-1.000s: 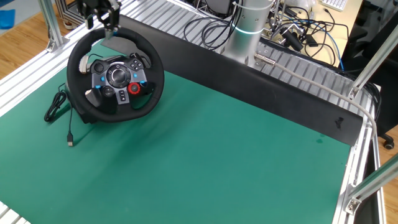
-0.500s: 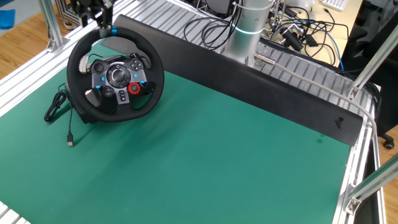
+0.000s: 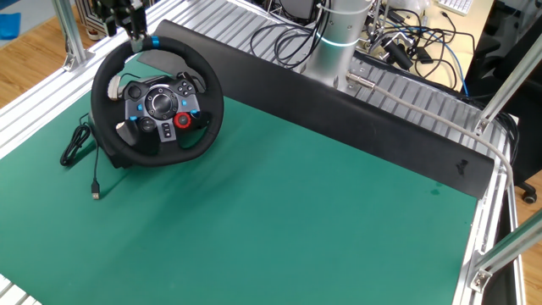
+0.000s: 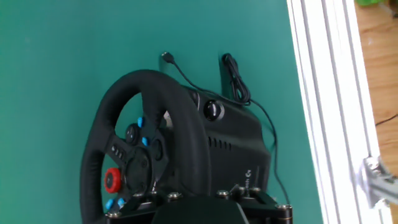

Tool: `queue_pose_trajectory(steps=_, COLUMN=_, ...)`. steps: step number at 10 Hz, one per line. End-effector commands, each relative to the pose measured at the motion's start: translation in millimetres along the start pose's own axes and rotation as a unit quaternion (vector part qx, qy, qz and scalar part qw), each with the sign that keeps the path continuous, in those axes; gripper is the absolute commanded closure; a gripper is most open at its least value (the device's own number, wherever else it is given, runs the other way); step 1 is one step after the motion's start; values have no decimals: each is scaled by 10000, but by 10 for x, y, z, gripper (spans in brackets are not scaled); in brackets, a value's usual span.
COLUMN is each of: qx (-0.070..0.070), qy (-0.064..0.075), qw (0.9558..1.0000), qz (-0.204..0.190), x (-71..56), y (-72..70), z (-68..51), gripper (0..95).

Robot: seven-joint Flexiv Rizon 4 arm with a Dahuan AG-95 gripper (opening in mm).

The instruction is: Rotate the steering wheel 90 degrees counterclockwise

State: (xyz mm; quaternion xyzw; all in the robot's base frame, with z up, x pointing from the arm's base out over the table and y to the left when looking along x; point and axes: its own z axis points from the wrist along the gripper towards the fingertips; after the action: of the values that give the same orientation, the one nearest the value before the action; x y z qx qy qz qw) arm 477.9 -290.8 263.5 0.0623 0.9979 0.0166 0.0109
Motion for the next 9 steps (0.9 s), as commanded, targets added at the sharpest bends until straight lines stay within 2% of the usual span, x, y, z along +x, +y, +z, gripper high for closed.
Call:
queue_pose_trajectory(steps=1, qx=-47, qy=30, qw=9999, qz=118, x=3, y=27, z=54, gripper=570)
queue_pose_trajectory(steps=3, qx=-109, qy=127, qw=9995, qz=252, x=17, y=49, z=75, gripper=570)
queue_pose_trajectory(steps=4, qx=-211, qy=172, qw=9990, qz=364, x=20, y=56, z=83, gripper=570)
queue_pose_trajectory(steps=6, qx=-157, qy=153, qw=9996, qz=153, x=6, y=65, z=109, gripper=570)
queue_pose_trajectory(steps=7, qx=-179, qy=161, qw=9997, qz=80, x=3, y=70, z=121, gripper=950)
queue_pose_trajectory(steps=9, qx=-151, qy=162, qw=9997, qz=74, x=4, y=73, z=123, gripper=950)
